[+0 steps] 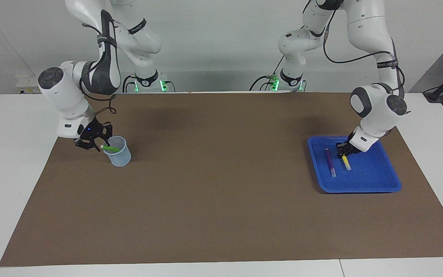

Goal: Right arm passes pens to left for tray arrangement
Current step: 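Release the yellow pen while the right gripper lifts the green pen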

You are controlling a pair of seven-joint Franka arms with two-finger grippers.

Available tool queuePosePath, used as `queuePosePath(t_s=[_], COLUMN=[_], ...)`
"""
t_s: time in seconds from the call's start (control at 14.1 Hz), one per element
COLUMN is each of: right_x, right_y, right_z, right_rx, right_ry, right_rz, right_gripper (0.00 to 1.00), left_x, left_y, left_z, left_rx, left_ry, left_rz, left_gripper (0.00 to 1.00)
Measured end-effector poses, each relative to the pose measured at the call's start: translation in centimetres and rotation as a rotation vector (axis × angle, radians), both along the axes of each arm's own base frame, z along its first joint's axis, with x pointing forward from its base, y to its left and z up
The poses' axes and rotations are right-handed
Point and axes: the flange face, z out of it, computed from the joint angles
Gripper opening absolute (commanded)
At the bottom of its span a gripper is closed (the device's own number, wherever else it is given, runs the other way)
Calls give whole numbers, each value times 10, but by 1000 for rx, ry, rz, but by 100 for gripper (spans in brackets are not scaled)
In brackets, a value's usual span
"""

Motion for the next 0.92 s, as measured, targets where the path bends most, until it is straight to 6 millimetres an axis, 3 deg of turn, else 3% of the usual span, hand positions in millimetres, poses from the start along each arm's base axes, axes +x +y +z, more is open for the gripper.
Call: queuePosePath(t_s=[0.07, 0.14, 0.35, 0.57, 0.71, 0.92], right_x=[1, 0, -3, -1, 6, 16], right_y=[0, -1, -2, 1, 12, 44], right_z=[3, 6, 6, 19, 44, 105], right_rx=[-1, -1, 1, 10, 43, 79], right_ry=[-4, -1, 19, 62, 81, 110], right_rz=[-1, -2, -5, 1, 6, -4], right_gripper=[4, 0, 0, 0, 0, 0], left_x=[1, 1, 5, 17, 28, 34], left_y=[-1, -2, -1, -1, -3, -14], left_z=[-1, -2, -1, 20, 43, 58], left_rx=[-1, -1, -1, -6, -9, -9], left_ry=[-2, -2, -1, 40, 60, 80], left_rz=[0, 1, 45, 82, 93, 114], left_gripper=[100, 100, 100, 100, 100, 100])
